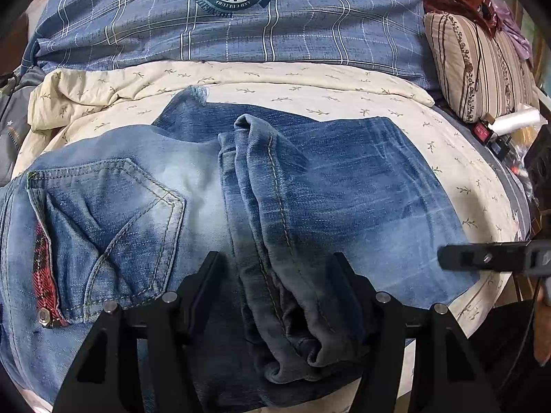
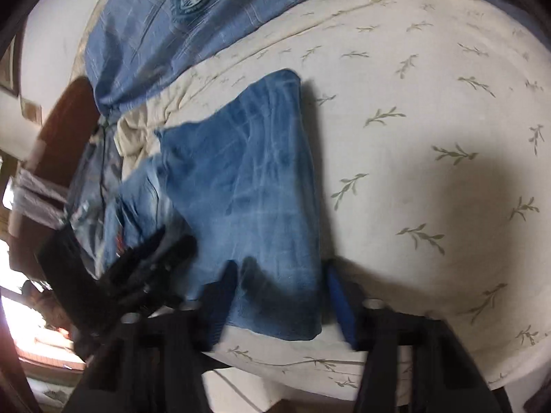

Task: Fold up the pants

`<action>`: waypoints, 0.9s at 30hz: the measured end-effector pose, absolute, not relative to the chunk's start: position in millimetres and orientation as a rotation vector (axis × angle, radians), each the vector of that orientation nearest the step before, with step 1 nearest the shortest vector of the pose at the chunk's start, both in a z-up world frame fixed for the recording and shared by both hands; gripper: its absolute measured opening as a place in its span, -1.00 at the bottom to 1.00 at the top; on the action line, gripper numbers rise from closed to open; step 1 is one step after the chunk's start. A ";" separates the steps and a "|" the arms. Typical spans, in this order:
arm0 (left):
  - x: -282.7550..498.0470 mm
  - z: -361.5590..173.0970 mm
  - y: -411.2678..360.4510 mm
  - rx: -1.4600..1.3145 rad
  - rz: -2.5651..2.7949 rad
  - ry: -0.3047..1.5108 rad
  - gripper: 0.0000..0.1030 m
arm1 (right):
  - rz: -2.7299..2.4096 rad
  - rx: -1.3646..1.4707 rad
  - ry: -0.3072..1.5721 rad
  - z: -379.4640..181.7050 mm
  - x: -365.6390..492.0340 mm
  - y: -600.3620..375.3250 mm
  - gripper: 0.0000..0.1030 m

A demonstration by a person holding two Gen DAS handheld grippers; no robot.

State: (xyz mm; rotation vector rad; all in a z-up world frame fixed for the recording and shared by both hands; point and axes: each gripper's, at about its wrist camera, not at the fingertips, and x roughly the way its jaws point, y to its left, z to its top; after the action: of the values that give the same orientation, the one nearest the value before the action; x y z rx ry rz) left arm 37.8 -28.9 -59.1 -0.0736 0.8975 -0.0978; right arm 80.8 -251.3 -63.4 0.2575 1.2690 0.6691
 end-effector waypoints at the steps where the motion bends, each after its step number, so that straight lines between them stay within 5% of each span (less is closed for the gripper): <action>1: 37.5 -59.1 -29.3 -0.072 -0.099 0.897 0.26 | 0.657 0.212 1.252 -57.8 77.1 -247.0 -0.53; 3: 37.2 -58.9 -28.5 -0.076 -0.103 0.896 0.26 | 0.633 0.095 1.164 -35.2 63.2 -236.3 -0.72; 10: 37.5 -59.9 -29.3 -0.062 -0.106 0.897 0.26 | 0.558 0.077 1.198 -61.5 68.7 -229.9 -0.70; 17: 38.9 -60.0 -30.4 -0.071 -0.101 0.900 0.27 | 0.599 0.202 1.208 -39.1 78.2 -253.1 -0.50; 22: 38.5 -60.3 -29.9 -0.065 -0.101 0.898 0.27 | 0.596 0.232 1.134 -16.1 98.9 -253.6 0.00; 27: 38.5 -61.1 -30.9 -0.063 -0.103 0.896 0.28 | 0.717 0.319 1.074 -3.8 130.5 -223.7 -0.01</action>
State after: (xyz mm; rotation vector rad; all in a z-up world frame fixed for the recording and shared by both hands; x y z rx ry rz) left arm 38.5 -30.9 -61.1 -0.0628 0.8964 -0.1026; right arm 130.5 -223.6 -3.8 0.3194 1.0738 0.7166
